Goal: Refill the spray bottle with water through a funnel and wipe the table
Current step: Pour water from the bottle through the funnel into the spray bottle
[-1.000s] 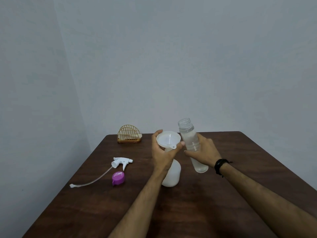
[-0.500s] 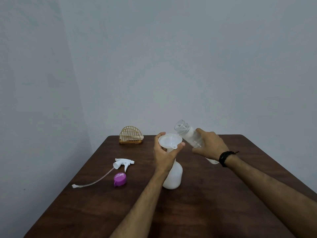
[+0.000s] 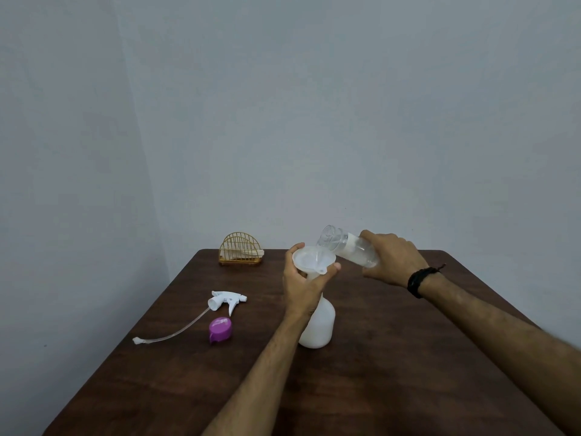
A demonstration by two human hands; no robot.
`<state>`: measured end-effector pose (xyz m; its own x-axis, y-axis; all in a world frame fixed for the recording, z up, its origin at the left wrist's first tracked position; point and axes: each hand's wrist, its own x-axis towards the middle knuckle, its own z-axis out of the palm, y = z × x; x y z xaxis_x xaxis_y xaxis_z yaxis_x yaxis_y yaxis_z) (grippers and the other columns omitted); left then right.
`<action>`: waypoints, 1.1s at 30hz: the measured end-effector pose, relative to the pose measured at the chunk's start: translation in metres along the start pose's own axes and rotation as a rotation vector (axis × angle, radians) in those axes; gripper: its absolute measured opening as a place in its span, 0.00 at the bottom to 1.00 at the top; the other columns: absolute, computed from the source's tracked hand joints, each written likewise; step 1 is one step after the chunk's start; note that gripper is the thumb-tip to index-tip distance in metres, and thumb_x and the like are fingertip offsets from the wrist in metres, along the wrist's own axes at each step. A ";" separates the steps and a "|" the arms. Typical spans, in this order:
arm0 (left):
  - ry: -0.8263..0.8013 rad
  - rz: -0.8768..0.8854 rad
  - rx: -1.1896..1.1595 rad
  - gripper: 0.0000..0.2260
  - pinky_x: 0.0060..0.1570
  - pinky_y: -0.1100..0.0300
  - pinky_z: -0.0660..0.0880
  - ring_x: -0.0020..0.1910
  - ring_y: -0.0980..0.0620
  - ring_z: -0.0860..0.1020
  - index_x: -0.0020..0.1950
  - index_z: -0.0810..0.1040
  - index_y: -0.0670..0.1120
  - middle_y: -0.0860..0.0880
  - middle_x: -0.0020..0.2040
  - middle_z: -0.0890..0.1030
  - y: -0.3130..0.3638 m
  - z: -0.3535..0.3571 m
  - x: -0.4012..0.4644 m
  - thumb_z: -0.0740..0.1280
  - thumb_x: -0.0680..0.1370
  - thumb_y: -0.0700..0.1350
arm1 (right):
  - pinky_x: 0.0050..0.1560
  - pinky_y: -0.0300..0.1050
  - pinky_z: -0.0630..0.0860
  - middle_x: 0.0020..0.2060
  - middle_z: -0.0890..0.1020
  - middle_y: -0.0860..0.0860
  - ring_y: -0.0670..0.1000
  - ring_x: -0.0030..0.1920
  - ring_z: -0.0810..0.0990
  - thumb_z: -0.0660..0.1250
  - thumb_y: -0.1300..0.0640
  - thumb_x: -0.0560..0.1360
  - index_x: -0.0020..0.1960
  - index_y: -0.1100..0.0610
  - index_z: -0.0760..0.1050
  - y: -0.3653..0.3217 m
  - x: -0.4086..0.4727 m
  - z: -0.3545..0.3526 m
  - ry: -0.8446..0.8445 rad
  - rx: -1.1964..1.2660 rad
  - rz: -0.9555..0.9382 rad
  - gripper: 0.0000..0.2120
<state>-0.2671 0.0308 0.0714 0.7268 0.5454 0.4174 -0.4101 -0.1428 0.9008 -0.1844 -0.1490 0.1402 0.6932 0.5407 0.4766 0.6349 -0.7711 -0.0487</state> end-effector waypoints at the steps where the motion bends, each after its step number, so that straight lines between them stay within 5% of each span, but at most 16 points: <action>1: -0.002 -0.003 -0.001 0.37 0.53 0.60 0.80 0.61 0.53 0.76 0.67 0.71 0.54 0.54 0.60 0.76 0.000 0.000 0.000 0.82 0.62 0.53 | 0.39 0.47 0.75 0.43 0.79 0.47 0.54 0.42 0.78 0.71 0.50 0.67 0.57 0.50 0.70 0.001 0.001 -0.001 0.003 -0.011 -0.006 0.21; 8: -0.002 -0.024 0.005 0.35 0.50 0.66 0.77 0.59 0.59 0.74 0.68 0.70 0.54 0.60 0.58 0.75 0.002 0.000 0.000 0.83 0.65 0.49 | 0.37 0.45 0.69 0.45 0.80 0.48 0.54 0.41 0.76 0.71 0.50 0.67 0.57 0.50 0.69 0.007 0.002 -0.004 0.017 -0.071 -0.030 0.21; 18: 0.005 -0.009 -0.005 0.39 0.51 0.65 0.77 0.62 0.52 0.75 0.68 0.70 0.54 0.53 0.62 0.76 0.002 0.001 -0.002 0.81 0.60 0.57 | 0.36 0.44 0.68 0.46 0.80 0.49 0.52 0.40 0.73 0.72 0.49 0.68 0.58 0.50 0.69 0.010 0.004 -0.011 0.015 -0.154 -0.038 0.22; 33: 0.004 -0.027 -0.003 0.39 0.52 0.63 0.78 0.62 0.52 0.74 0.69 0.69 0.54 0.53 0.62 0.75 0.001 0.002 -0.001 0.82 0.63 0.54 | 0.36 0.44 0.68 0.47 0.80 0.48 0.52 0.41 0.76 0.71 0.49 0.69 0.60 0.49 0.68 0.013 0.004 -0.019 0.023 -0.218 -0.060 0.22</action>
<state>-0.2668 0.0285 0.0720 0.7355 0.5523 0.3923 -0.3920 -0.1253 0.9114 -0.1801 -0.1634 0.1583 0.6472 0.5818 0.4926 0.5841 -0.7937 0.1699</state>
